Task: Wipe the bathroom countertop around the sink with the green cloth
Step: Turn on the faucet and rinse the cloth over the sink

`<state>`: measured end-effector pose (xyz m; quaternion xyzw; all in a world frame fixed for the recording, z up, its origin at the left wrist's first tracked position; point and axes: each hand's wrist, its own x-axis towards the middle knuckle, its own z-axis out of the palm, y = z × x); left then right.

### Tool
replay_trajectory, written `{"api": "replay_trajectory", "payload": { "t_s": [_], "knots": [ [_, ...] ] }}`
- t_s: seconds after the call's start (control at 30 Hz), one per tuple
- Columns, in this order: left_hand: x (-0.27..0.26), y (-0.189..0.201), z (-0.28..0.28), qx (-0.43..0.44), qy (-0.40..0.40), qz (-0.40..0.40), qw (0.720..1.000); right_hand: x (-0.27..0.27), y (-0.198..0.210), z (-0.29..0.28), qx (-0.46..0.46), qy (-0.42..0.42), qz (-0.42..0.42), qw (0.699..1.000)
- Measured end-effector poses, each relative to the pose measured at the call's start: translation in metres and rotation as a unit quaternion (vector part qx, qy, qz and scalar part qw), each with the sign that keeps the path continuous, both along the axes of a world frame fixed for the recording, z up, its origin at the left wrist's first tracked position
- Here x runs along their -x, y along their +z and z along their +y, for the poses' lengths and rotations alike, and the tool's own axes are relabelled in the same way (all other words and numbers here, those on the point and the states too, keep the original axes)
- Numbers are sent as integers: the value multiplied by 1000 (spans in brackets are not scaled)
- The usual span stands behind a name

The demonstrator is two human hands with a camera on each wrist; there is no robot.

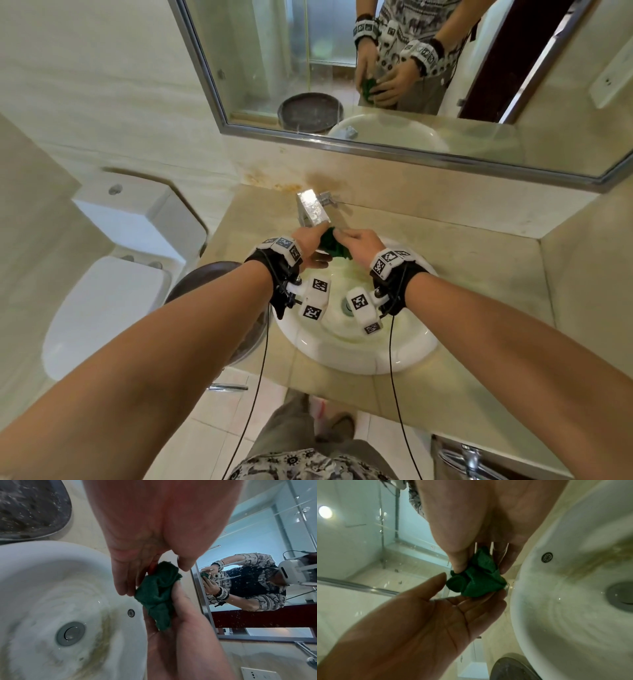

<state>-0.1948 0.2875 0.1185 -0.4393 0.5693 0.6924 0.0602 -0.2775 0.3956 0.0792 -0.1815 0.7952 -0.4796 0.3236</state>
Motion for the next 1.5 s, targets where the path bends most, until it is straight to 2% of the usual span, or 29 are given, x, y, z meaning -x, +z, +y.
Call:
{"api": "replay_trajectory", "payload": {
  "t_s": [0.1, 0.2, 0.3, 0.43, 0.67, 0.77, 0.83, 0.93, 1.0, 1.1, 1.17, 1.27, 1.43, 1.5],
  "knots": [
    [0, 4, -2, -5, 14, 11, 1000, 0, 0, -4, 44, -44, -79, 995],
    [2, 4, -7, -24, 25, 25, 999, 1, 5, -7, 92, -97, -171, 976],
    [1, 7, -13, -31, 33, 27, 999, 4, 12, -9, 94, -139, -217, 962],
    [-3, 8, -22, -49, 34, 14, 998, -2, 18, -18, 87, -152, -264, 949],
    [-29, 3, -62, -78, 58, 14, 995, -21, 14, -50, 105, -92, -270, 953],
    [-45, -10, -90, -82, 32, 20, 996, -32, 15, -67, 101, -49, -271, 956],
    [-55, -8, -107, -36, 1, 11, 999, -38, 12, -81, 95, -28, -261, 960],
    [-73, -7, -136, 4, 6, -8, 1000, -48, 7, -105, 76, -36, -231, 969],
    [-83, -10, -153, -55, 52, -15, 997, -58, 3, -124, 53, -40, -200, 977],
    [-102, -19, -181, -124, 13, -22, 992, -76, -7, -152, 24, -27, -163, 986],
    [-116, -17, -195, -96, -57, -19, 994, -90, -14, -169, 14, -11, -156, 988],
    [-137, -31, -221, -2, -89, -30, 996, -109, -26, -190, -3, -9, -172, 985],
    [-172, -59, -252, -26, -9, -38, 999, -143, -44, -207, -33, -42, -217, 975],
    [-180, -68, -258, -34, -1, -52, 998, -158, -56, -210, -63, -41, -203, 976]
  ]
}}
